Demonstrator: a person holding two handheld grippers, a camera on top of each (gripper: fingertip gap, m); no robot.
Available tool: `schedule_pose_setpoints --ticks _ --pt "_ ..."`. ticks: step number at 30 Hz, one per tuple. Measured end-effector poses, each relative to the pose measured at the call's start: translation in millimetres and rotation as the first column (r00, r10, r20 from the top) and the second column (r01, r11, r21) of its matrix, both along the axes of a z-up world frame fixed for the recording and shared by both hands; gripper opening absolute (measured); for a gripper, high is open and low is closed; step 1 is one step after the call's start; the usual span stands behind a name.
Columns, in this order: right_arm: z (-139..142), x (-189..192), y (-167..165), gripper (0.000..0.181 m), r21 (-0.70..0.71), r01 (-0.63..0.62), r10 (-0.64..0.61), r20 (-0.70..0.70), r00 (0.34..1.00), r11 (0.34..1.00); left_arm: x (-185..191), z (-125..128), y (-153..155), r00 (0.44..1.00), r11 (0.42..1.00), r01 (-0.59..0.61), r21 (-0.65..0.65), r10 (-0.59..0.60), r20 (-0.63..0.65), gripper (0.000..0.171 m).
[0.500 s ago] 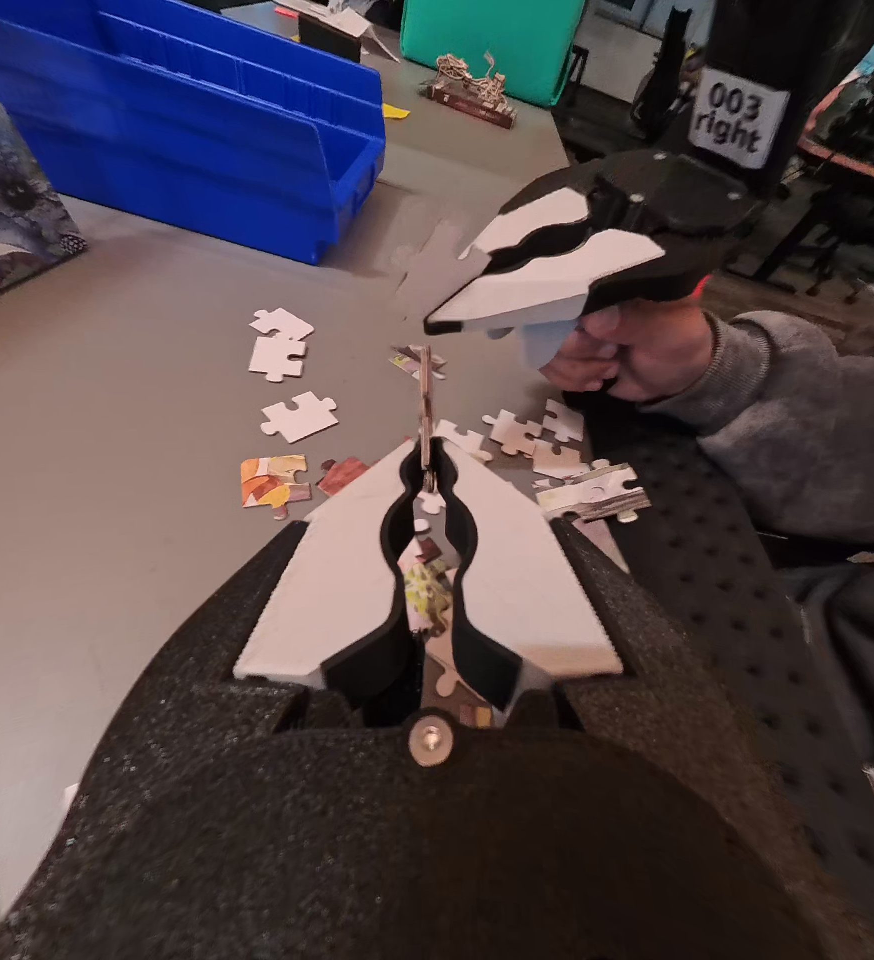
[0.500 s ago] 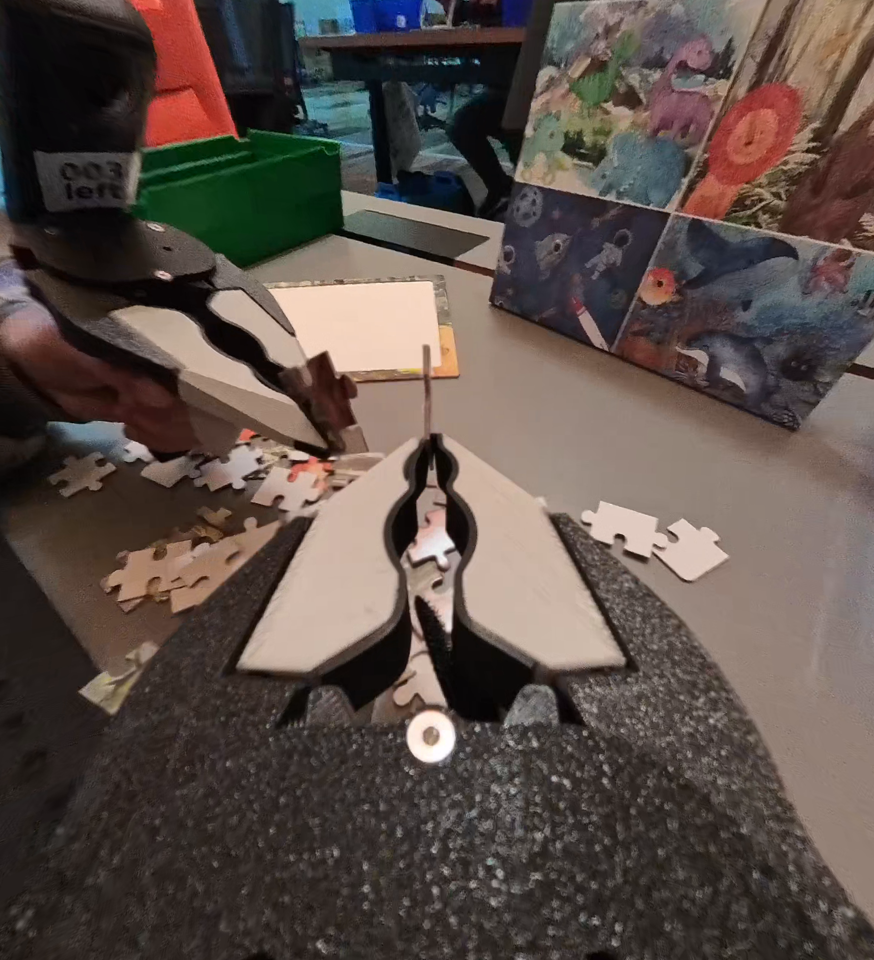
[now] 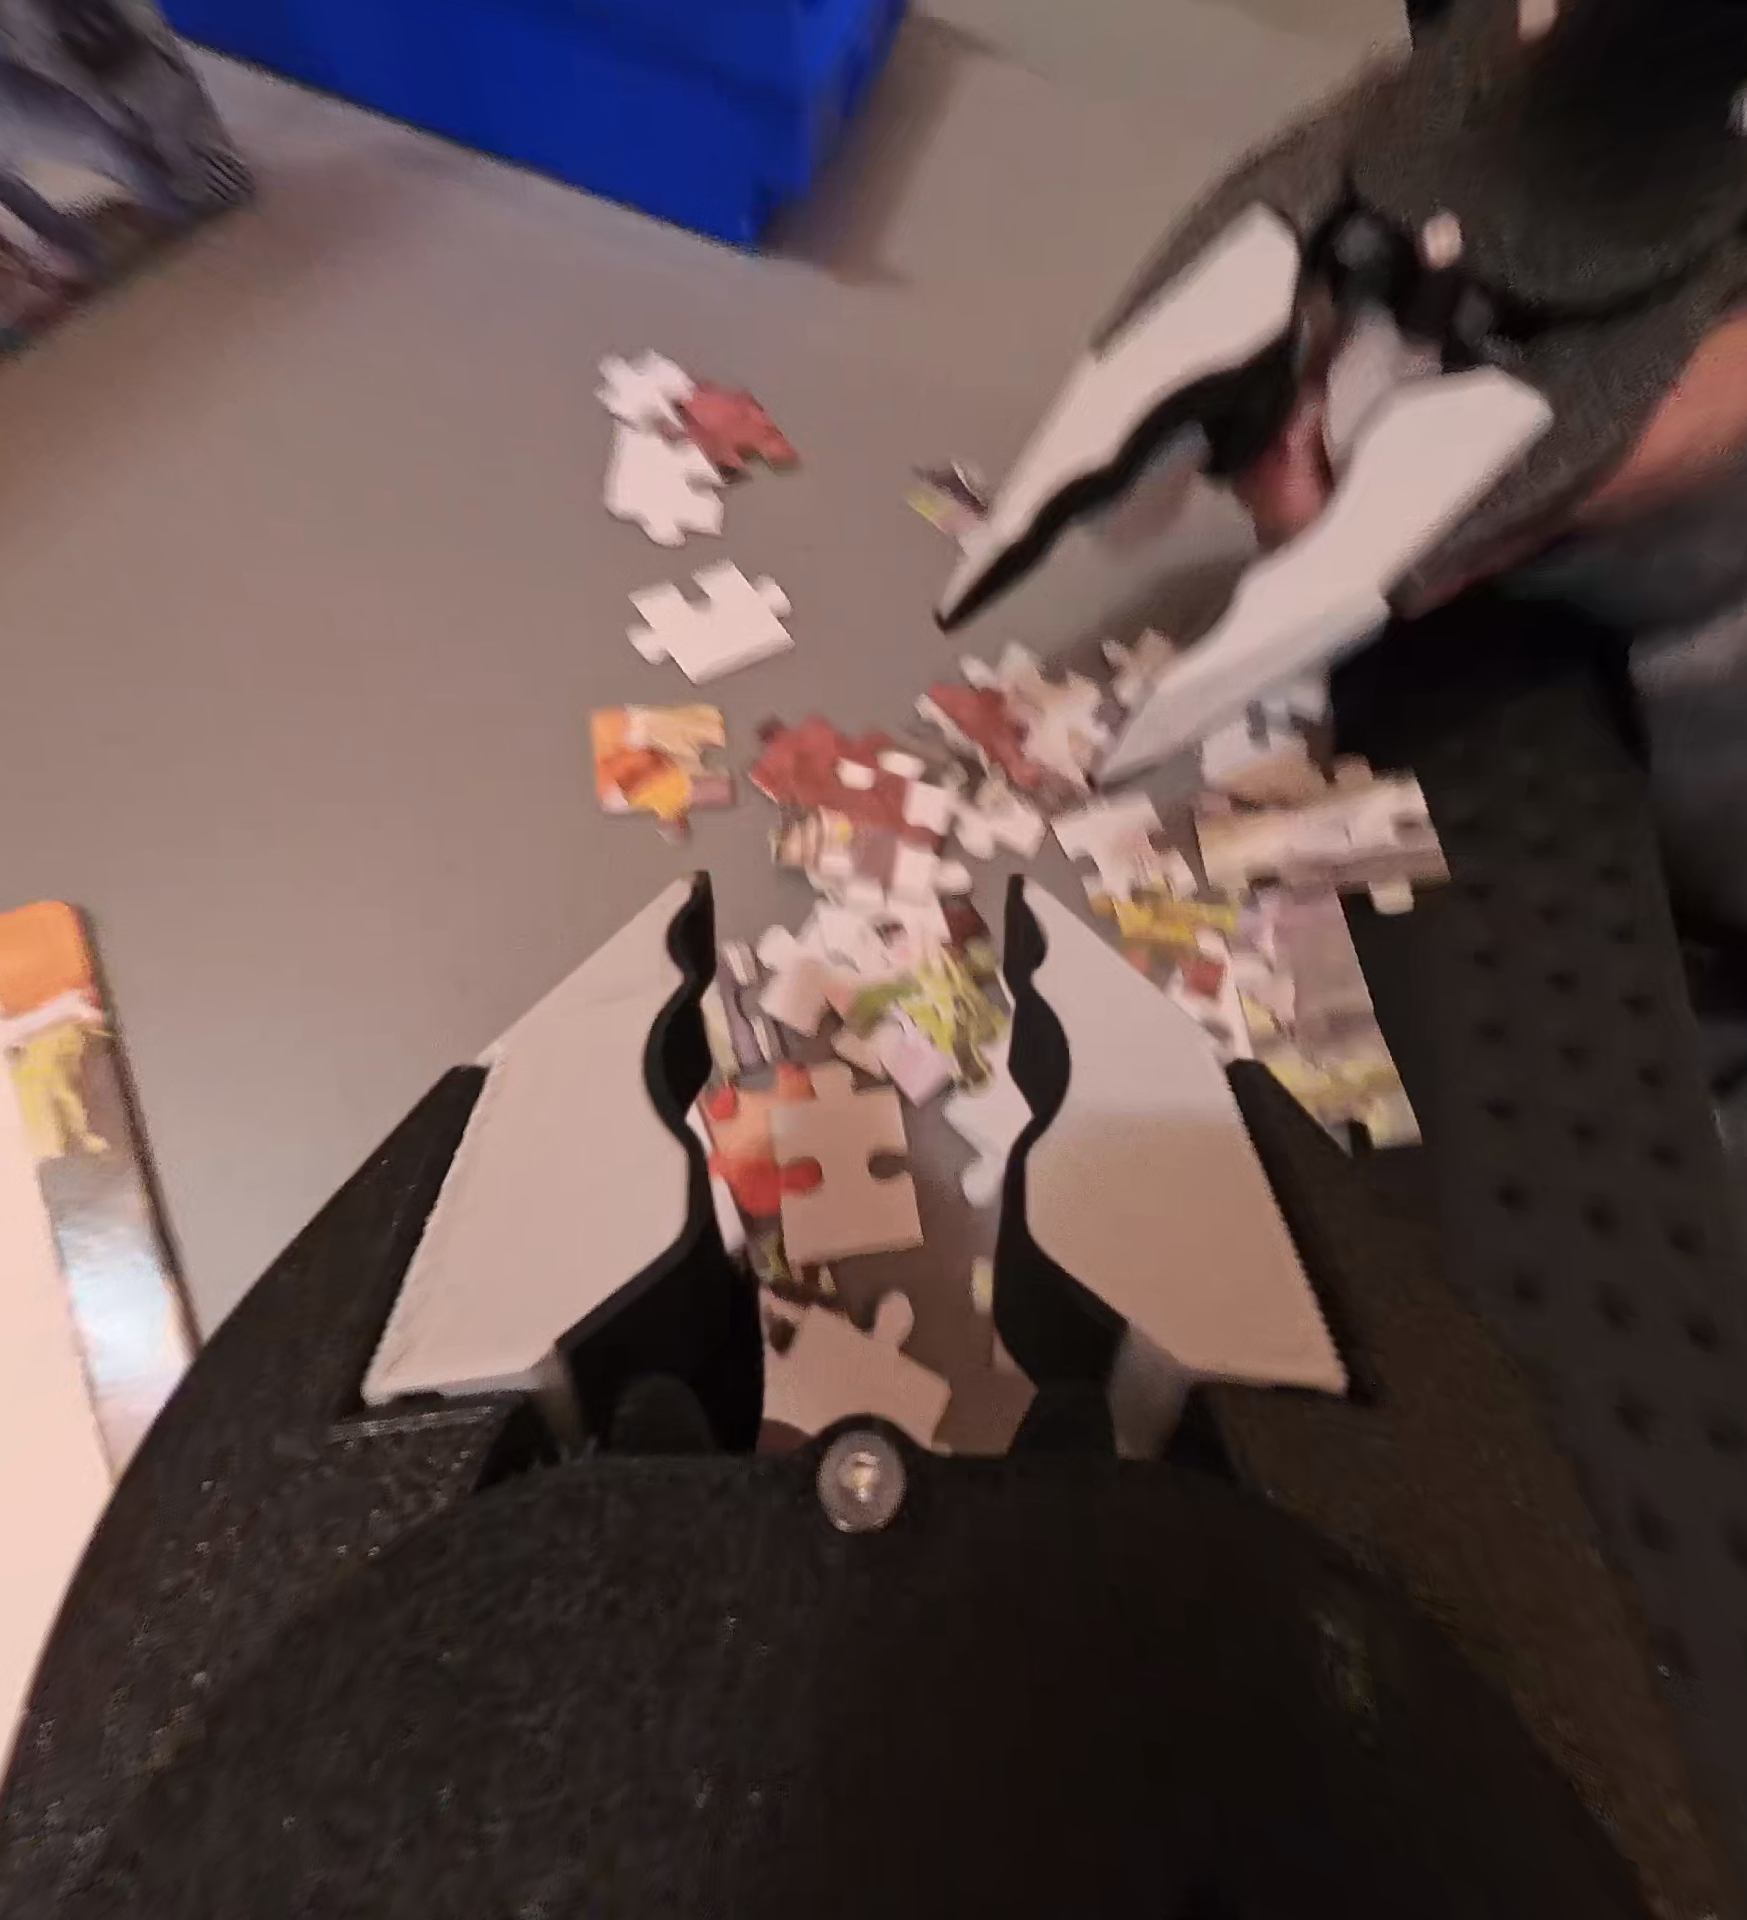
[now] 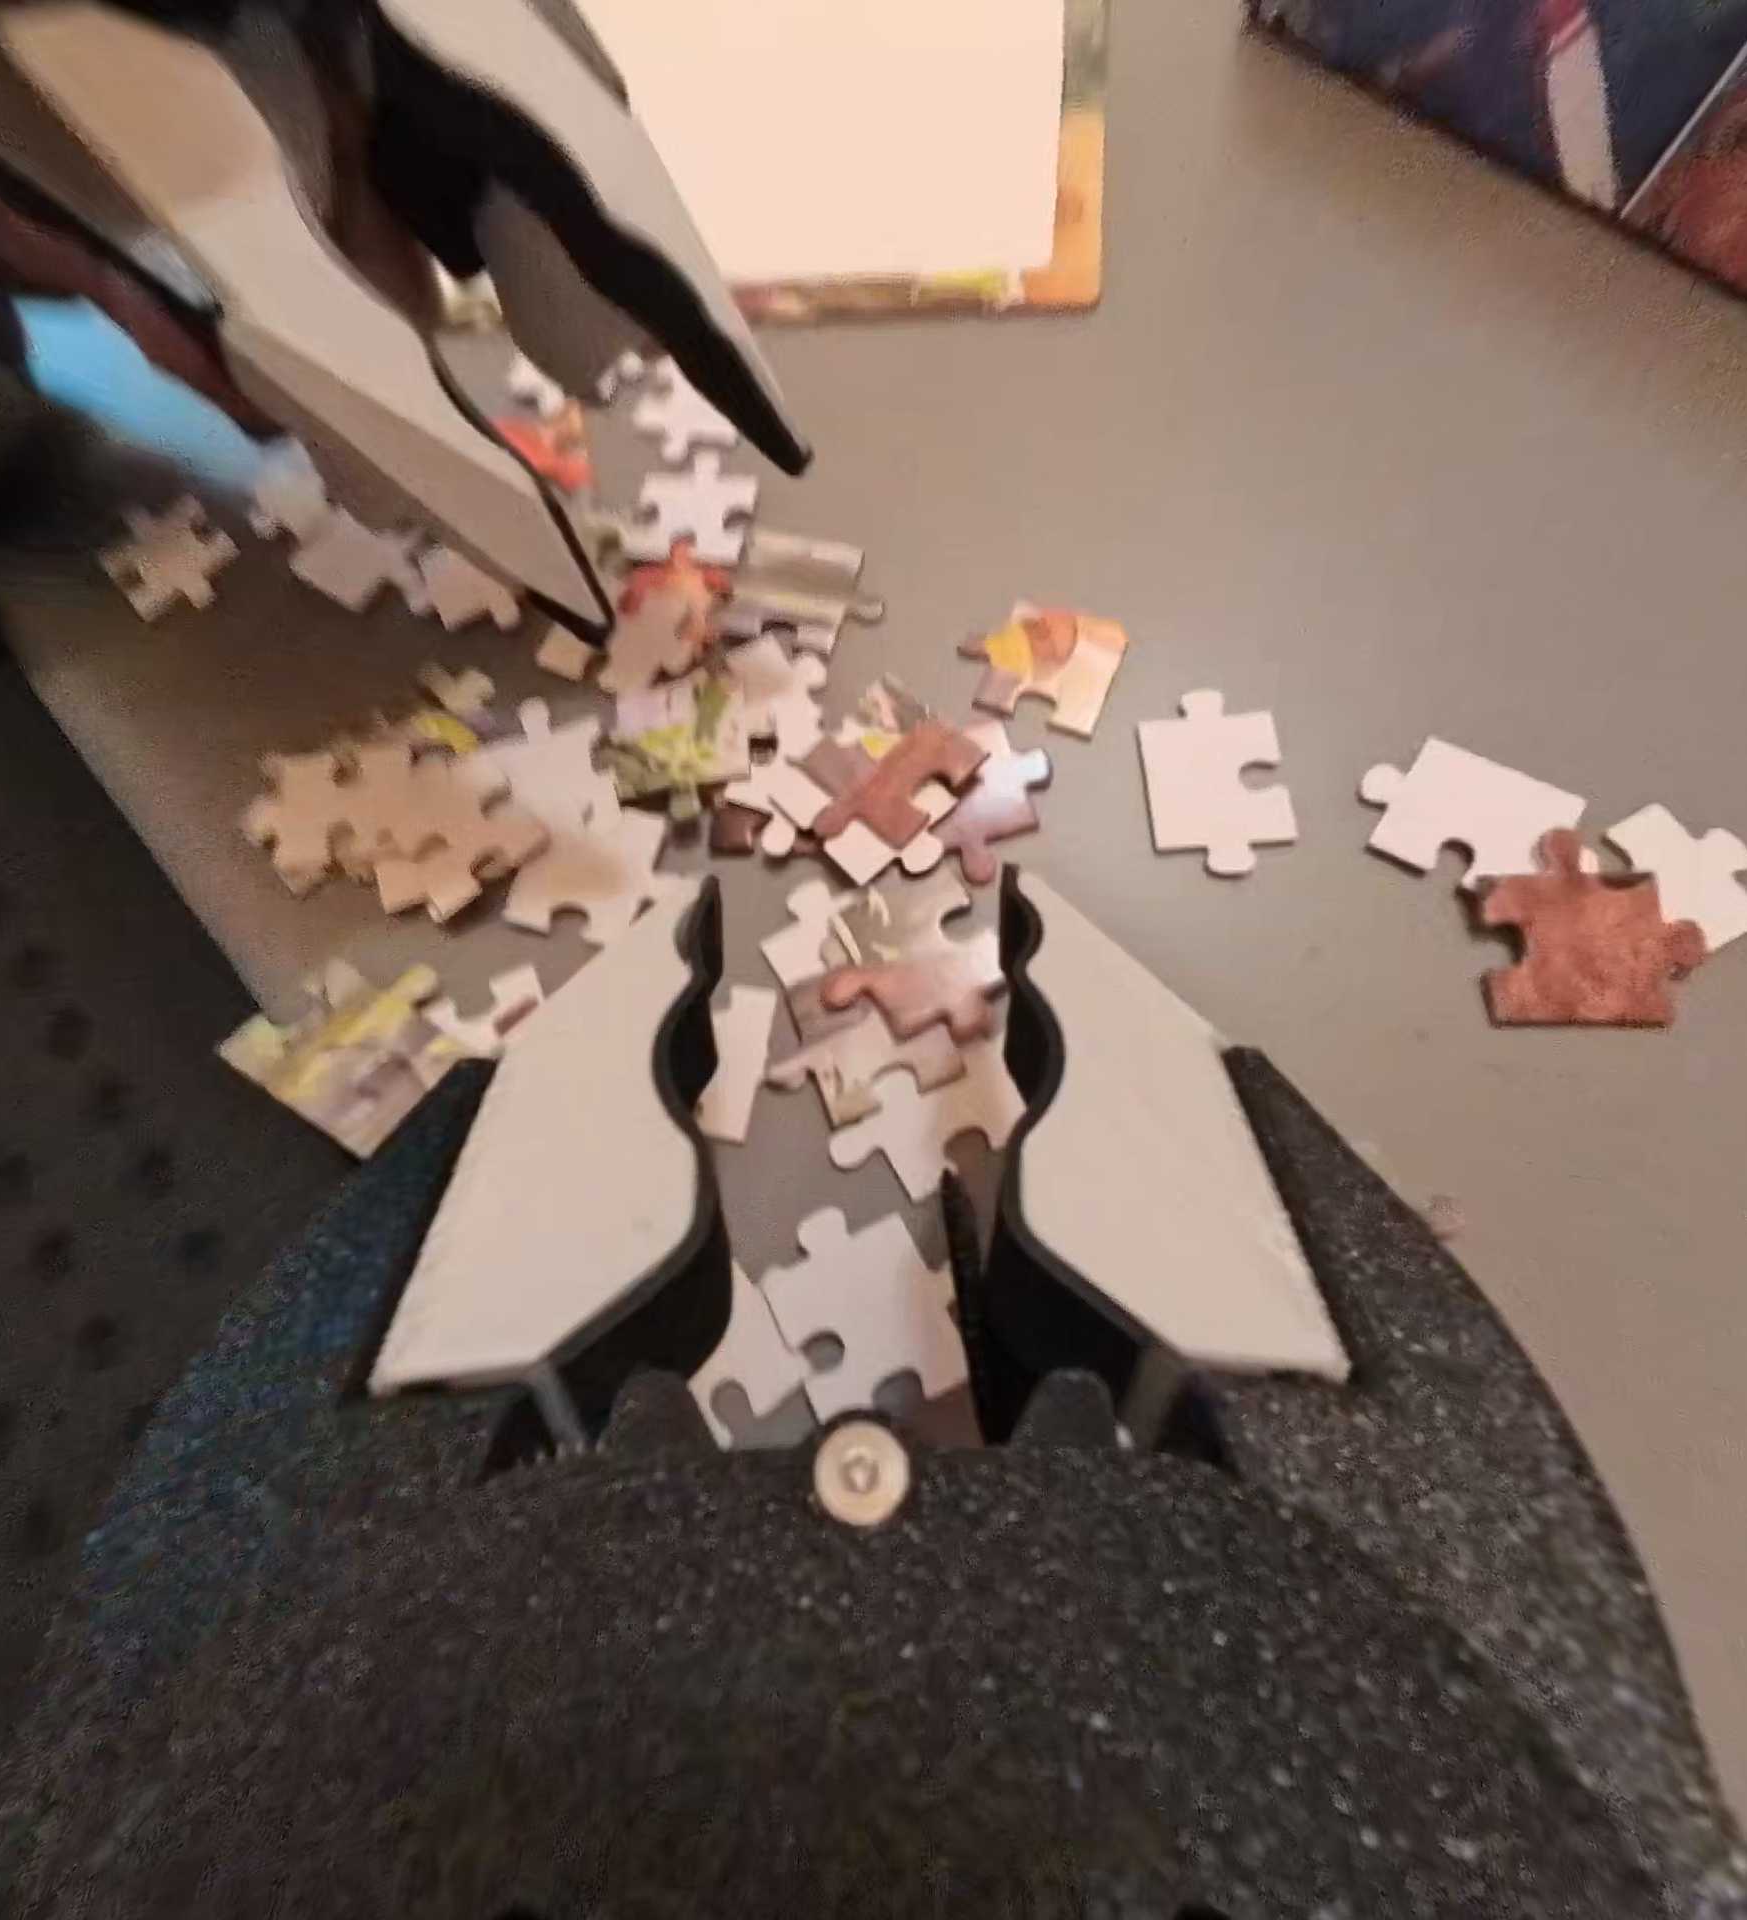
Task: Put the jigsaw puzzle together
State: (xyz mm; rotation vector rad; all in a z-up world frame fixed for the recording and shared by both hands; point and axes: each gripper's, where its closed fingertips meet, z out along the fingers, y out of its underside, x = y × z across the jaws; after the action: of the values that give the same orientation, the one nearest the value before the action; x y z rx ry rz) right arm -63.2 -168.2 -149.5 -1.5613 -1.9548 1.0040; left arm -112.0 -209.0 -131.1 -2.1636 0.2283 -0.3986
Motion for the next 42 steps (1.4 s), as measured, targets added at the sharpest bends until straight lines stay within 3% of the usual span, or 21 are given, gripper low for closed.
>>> schedule_pose_setpoints --ticks 2,5,8,11,12,14,15,17,19,21,23,24,25,26,28,29,30,34,36,40,42 --pt "-18 16 3 0.059 0.083 -0.06 0.049 0.126 0.991 0.995 13 -23 -22 0.986 0.984 0.141 -0.111 -0.15 -0.079 0.058" --pt "-32 19 16 0.068 0.06 -0.02 0.01 0.156 0.988 0.998 16 -47 -26 0.943 0.976 0.161 -0.15 -0.196 -0.269 0.066" --pt "-32 18 12 0.049 0.065 -0.047 0.038 0.14 0.989 0.997 11 -41 -8 0.956 0.992 0.077 -0.095 -0.101 -0.275 0.06" --pt "-31 17 -1 0.03 0.039 -0.092 0.085 0.14 0.986 0.995 22 -47 -9 0.966 0.988 0.123 -0.093 -0.141 -0.215 0.036" --pt "-28 16 -2 0.022 0.031 -0.092 0.088 0.127 0.988 0.995 27 -48 -11 0.963 0.984 0.15 -0.098 -0.167 -0.209 0.036" --pt "-8 13 -11 0.022 -0.086 -0.105 0.108 0.036 0.993 0.991 31 -46 -13 0.947 0.979 0.178 -0.1 -0.198 -0.254 0.035" --pt "12 10 -15 0.022 -0.19 -0.109 0.102 -0.047 0.994 0.976 31 -43 -12 0.942 0.98 0.178 -0.086 -0.195 -0.273 0.025" --pt "49 3 -3 0.022 -0.342 -0.066 -0.001 -0.194 0.981 0.937 30 -25 -6 0.958 0.987 0.163 -0.001 -0.158 -0.237 0.005" --pt "64 -3 23 0.023 -0.403 0.045 -0.154 -0.242 0.958 0.914 25 7 2 0.989 0.987 0.107 0.123 -0.093 -0.114 0.001" --pt "51 -1 36 0.034 -0.304 0.12 -0.187 -0.202 0.961 0.945 11 32 8 1.0 0.977 0.017 0.214 -0.017 0.0 0.001" --pt "27 8 32 0.069 -0.182 0.115 -0.132 -0.08 0.988 0.977 -3 48 10 0.998 0.955 -0.054 0.293 0.045 0.039 0.001" --pt "16 18 23 0.078 -0.155 0.064 -0.065 0.001 0.998 0.986 -5 51 8 0.998 0.946 -0.055 0.32 0.046 0.035 0.001" --pt "9 32 5 0.07 -0.175 -0.021 0.035 0.078 0.996 0.984 0 50 5 1.0 0.952 -0.013 0.306 0.009 0.017 0.003" --pt "5 49 -13 0.062 -0.217 -0.101 0.137 0.155 0.978 0.971 8 43 -2 0.999 0.965 0.053 0.255 -0.054 -0.001 0.019" --pt "-10 89 -45 0.074 -0.289 -0.204 0.298 0.331 0.895 0.935 34 17 -28 0.971 0.968 0.239 0.081 -0.24 -0.005 0.049" --pt "-20 102 -49 0.068 -0.255 -0.225 0.316 0.41 0.856 0.94 43 3 -42 0.95 0.95 0.311 0.003 -0.311 -0.03 0.055" --pt "-22 99 -48 0.053 -0.207 -0.22 0.289 0.415 0.862 0.953 46 -10 -49 0.936 0.941 0.336 -0.049 -0.339 -0.096 0.064" --pt "-24 91 -54 0.053 -0.146 -0.23 0.272 0.455 0.848 0.962 50 -51 -55 0.877 0.92 0.342 -0.193 -0.386 -0.287 0.082" --pt "-25 84 -55 0.053 -0.102 -0.253 0.272 0.44 0.856 0.962 59 -52 -54 0.871 0.912 0.363 -0.191 -0.405 -0.277 0.075" --pt "-31 45 -16 0.052 0.192 -0.163 0.09 0.341 0.936 0.968 59 -51 -52 0.853 0.906 0.381 -0.182 -0.421 -0.309 0.029" --pt "-18 27 1 0.052 0.283 -0.09 0.027 0.221 0.975 0.955 49 -46 -46 0.854 0.923 0.354 -0.153 -0.385 -0.349 0.029"
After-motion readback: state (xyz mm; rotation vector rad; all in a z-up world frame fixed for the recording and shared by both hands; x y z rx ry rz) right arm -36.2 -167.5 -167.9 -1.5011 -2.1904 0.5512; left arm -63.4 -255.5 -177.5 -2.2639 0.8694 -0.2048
